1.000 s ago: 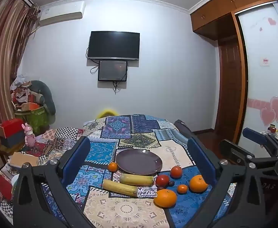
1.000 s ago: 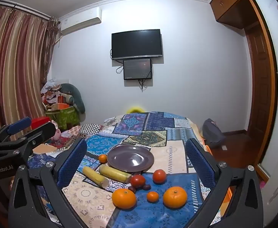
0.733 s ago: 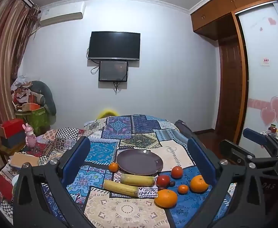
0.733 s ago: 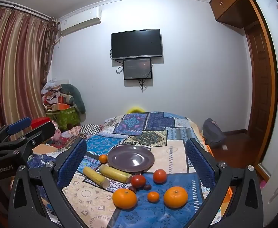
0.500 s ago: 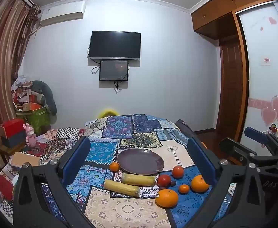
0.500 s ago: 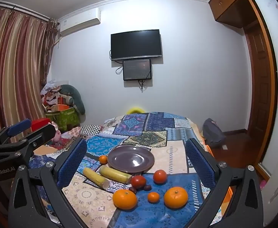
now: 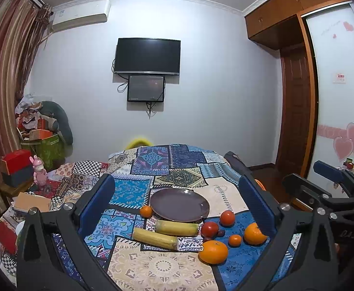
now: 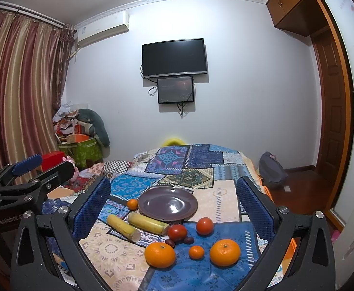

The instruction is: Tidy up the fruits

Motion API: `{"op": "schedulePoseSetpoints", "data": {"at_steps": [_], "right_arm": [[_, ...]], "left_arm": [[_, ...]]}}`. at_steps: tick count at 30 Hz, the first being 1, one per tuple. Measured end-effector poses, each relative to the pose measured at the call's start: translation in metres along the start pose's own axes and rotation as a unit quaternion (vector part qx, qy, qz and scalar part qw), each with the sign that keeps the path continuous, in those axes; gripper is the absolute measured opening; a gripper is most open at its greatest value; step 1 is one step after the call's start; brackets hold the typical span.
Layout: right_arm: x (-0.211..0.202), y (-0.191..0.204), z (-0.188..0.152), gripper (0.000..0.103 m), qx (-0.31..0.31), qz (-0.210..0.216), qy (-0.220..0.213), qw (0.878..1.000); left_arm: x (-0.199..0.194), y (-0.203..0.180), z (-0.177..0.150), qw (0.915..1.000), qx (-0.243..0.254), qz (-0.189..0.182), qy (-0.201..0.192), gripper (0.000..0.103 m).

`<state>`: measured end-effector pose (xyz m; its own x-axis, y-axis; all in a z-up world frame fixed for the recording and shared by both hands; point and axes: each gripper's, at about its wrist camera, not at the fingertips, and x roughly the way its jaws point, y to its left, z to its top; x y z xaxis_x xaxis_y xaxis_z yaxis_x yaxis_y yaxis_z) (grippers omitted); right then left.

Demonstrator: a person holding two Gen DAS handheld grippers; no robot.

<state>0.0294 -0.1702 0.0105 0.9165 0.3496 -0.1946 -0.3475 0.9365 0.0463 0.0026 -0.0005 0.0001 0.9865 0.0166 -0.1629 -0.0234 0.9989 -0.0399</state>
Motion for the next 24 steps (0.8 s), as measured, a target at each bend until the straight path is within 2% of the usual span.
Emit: {"op": "schedulePoseSetpoints", "data": {"at_steps": [24], "right_arm": [[-0.003,-0.0017,0.0041,0.103,0.004,0.002,-0.004,1.0]], "left_arm": [[0.0019,-0.0008,-0.0014,1.0,0.004,0.0,-0.002,0.103]]}}
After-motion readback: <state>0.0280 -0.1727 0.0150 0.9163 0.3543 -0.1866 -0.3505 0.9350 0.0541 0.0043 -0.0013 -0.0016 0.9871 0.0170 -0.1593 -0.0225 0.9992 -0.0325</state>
